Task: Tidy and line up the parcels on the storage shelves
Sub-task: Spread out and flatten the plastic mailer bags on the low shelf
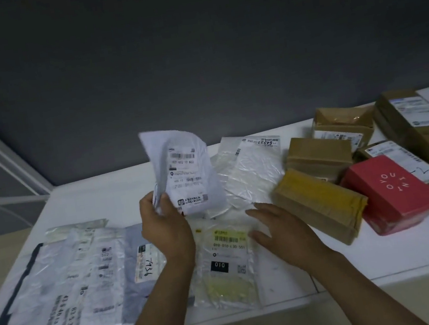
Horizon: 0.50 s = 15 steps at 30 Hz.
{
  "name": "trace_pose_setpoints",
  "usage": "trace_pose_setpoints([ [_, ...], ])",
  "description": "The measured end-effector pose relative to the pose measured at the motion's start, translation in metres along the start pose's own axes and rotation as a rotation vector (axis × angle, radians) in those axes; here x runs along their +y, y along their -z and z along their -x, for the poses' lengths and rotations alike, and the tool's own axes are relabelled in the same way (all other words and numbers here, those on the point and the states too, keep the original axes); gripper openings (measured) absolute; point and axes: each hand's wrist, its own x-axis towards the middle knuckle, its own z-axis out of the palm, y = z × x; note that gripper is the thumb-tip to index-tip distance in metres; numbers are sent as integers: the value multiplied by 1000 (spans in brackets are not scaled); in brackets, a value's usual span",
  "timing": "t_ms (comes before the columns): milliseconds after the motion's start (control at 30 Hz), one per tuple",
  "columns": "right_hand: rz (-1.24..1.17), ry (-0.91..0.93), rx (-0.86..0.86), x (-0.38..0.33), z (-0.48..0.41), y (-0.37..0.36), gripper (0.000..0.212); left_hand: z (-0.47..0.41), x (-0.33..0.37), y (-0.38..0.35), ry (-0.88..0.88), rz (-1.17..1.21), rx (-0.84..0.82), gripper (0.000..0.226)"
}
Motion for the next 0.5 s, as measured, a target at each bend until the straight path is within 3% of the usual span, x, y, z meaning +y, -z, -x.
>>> trace_pose_setpoints([
  [100,-332,-54,53,-10,-2,0,52,16,6,17,104,106,42,10],
  [200,-763,-189,23,-23,-1,6,55,29,-1,25,253,232,-151,8],
  [267,-1003,-269,41,-27,2,10,45,38,-6,29,294,210,-301,5],
  [333,-1133,-339,105,-25,8,13,30,44,-7,34,293,173,-443,8],
  [500,-1197,-605,258,-5,23,9,23,46,-3,41,330,82,-737,13],
])
